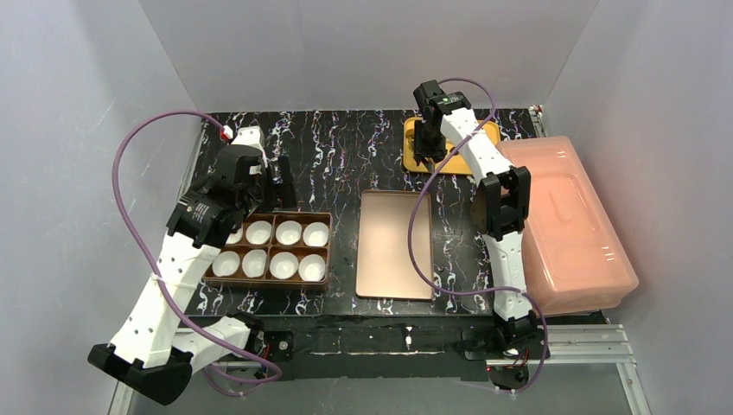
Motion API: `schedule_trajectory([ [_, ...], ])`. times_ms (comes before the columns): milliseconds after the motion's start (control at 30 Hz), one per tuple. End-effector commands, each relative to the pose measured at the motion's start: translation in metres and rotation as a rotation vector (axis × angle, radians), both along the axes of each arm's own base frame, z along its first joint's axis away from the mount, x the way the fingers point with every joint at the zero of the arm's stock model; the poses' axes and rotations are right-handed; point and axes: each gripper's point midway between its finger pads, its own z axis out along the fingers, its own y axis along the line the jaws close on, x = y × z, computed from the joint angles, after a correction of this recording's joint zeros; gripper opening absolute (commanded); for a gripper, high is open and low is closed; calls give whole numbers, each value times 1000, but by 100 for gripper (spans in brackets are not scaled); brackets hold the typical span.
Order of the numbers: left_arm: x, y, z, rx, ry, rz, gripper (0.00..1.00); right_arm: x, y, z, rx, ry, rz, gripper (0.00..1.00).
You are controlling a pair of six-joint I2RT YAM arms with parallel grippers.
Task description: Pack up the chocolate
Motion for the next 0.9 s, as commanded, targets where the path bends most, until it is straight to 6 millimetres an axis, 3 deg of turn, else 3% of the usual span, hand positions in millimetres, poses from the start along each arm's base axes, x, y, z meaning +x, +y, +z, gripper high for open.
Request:
schedule_trajectory([
  [0,2,3,2,14,-10,9,99,8,-6,13,-24,-44,2,43],
  [233,4,2,4,15,-13,3,100,10,-9,24,-35,-66,6,35],
  [433,5,0,3,13,-7,-3,100,-1,-12,39,-23,-77,-4,33],
  [733,5,0,5,13,-10,-5,99,2,-25,57,-80,-119,-24,44],
  [867,5,0,4,13,-10,-9,99,-2,-36,56,-112,-114,-42,46],
])
